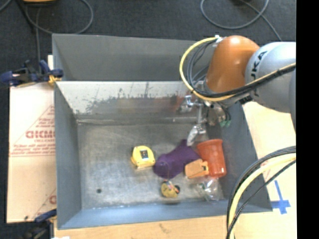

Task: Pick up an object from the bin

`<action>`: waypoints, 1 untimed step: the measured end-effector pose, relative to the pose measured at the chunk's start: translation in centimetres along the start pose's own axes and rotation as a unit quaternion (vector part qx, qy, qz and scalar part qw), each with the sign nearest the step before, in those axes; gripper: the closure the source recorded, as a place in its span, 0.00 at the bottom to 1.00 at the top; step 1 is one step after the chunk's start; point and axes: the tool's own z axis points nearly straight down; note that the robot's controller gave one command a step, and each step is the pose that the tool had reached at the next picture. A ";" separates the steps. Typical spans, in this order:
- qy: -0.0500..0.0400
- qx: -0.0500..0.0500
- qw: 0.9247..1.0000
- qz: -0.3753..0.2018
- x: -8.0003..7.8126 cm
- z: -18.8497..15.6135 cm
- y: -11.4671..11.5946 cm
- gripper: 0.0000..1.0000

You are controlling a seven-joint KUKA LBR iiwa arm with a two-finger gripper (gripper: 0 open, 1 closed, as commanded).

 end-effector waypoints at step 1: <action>-0.002 0.003 0.998 -0.056 -0.3 3.6 1.2 1.00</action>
Offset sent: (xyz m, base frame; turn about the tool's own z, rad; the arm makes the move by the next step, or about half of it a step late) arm 0.0000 0.0000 0.0000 0.0000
